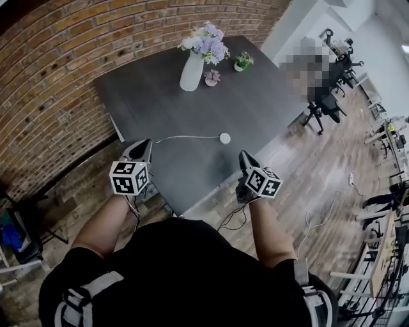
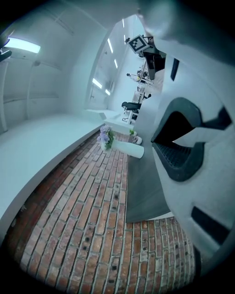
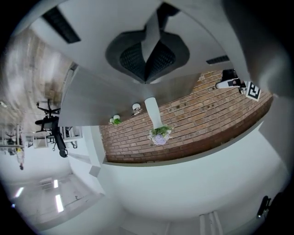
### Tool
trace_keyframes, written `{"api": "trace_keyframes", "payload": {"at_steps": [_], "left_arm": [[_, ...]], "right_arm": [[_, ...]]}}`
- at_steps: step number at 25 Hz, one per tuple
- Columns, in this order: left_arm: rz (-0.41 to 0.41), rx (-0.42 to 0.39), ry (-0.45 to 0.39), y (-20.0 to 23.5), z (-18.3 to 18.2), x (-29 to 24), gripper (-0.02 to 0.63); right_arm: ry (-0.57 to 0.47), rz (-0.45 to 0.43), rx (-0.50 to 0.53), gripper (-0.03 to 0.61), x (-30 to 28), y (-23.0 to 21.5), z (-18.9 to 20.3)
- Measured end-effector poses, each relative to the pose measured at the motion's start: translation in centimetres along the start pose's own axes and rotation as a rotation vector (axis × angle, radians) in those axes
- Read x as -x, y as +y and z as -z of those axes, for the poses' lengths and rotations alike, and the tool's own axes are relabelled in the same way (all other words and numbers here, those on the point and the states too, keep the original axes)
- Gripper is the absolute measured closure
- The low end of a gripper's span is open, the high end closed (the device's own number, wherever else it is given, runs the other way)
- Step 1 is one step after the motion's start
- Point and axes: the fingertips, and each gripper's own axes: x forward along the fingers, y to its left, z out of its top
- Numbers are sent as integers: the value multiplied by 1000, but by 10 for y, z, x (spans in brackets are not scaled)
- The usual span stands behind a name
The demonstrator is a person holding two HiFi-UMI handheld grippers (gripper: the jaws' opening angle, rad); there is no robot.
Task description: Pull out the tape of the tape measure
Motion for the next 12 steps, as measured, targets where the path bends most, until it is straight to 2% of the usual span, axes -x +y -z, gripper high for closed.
{"api": "trace_keyframes", "payload": {"at_steps": [5,12], "left_arm": [[27,-17,50,3,22,18,604],[43,-49,79,14,35,36,604]], "right_arm": [[5,38,-63,583,29,5,32],[18,64,-41,583,53,23,54]]}}
